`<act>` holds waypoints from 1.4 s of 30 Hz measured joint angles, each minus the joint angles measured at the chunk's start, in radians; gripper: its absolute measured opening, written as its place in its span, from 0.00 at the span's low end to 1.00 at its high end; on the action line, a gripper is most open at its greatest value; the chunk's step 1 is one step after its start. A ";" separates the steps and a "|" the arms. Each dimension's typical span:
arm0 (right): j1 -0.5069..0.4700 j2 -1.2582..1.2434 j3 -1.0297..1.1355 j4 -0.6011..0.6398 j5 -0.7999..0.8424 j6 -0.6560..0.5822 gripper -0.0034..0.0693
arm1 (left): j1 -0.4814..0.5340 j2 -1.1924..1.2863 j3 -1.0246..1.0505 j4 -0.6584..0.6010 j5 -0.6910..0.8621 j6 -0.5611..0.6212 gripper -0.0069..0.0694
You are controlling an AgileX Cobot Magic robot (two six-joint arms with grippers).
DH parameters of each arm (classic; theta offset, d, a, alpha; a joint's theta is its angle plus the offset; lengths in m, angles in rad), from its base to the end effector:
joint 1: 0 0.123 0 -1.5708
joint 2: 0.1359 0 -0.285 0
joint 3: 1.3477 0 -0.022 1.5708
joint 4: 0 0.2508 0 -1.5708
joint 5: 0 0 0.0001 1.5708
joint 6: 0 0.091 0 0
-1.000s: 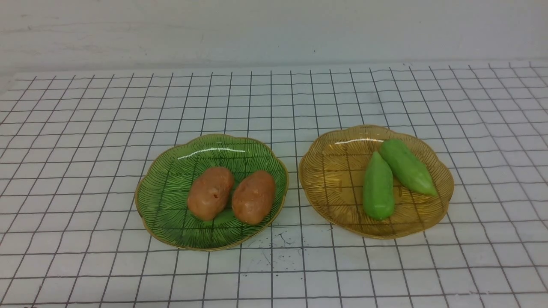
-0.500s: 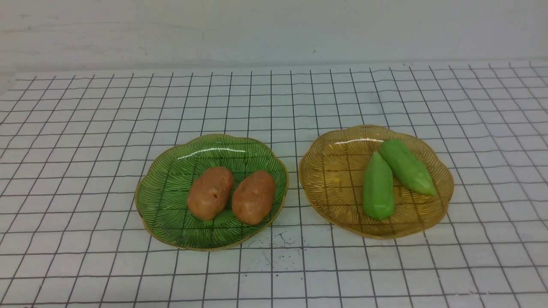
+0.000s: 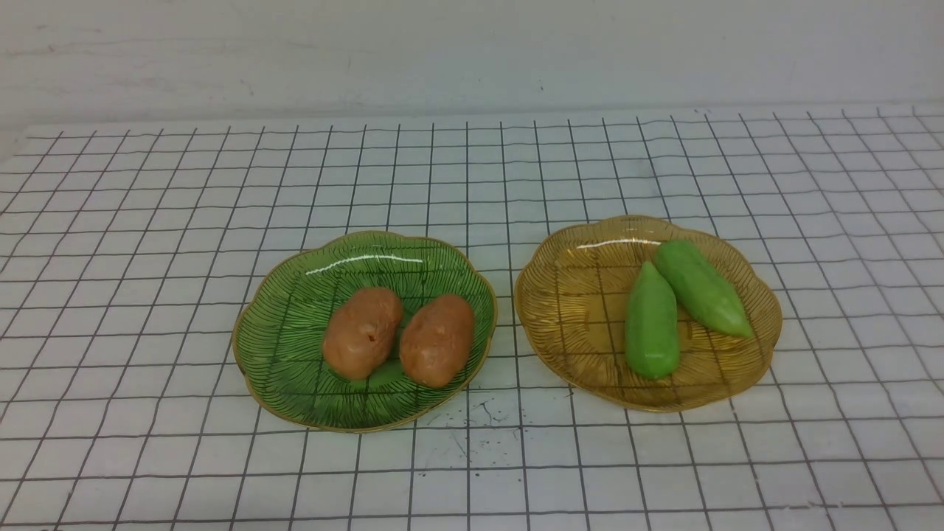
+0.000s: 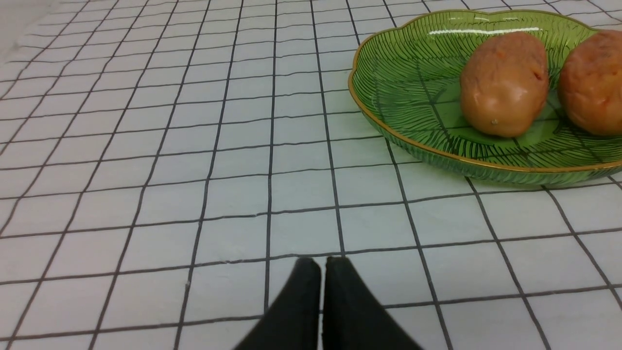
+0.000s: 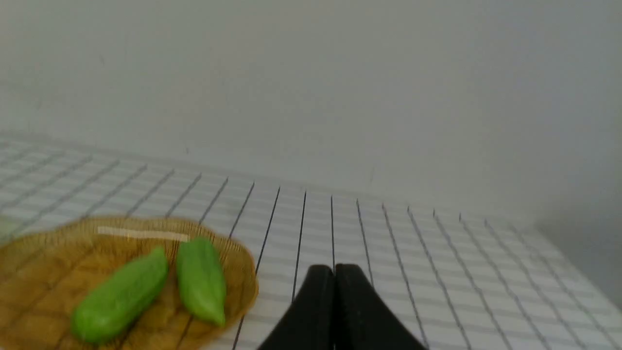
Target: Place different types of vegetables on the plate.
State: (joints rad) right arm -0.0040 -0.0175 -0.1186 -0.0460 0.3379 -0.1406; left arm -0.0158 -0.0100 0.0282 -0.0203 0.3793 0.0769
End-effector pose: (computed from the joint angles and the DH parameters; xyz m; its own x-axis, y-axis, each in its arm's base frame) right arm 0.0471 -0.0016 0.2232 -0.1156 -0.1825 -0.9764 -0.0020 0.9830 -0.1835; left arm 0.0525 -0.0015 0.1702 -0.3034 0.0628 -0.9508 0.0406 0.9978 0.0529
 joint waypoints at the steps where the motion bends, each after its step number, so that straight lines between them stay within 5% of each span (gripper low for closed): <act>1: 0.000 0.000 0.035 -0.001 0.001 0.007 0.03 | 0.000 0.000 0.000 0.000 0.000 0.000 0.08; 11: -0.004 0.001 0.142 -0.017 0.037 0.152 0.03 | 0.000 0.000 0.000 0.000 0.002 0.000 0.08; 42: -0.008 0.001 0.142 -0.020 0.038 0.156 0.03 | 0.000 0.000 0.000 0.000 0.002 0.000 0.08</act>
State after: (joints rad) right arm -0.0121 -0.0165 0.0237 -0.0660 0.3757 0.0151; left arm -0.0158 -0.0100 0.0282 -0.0203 0.3812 0.0769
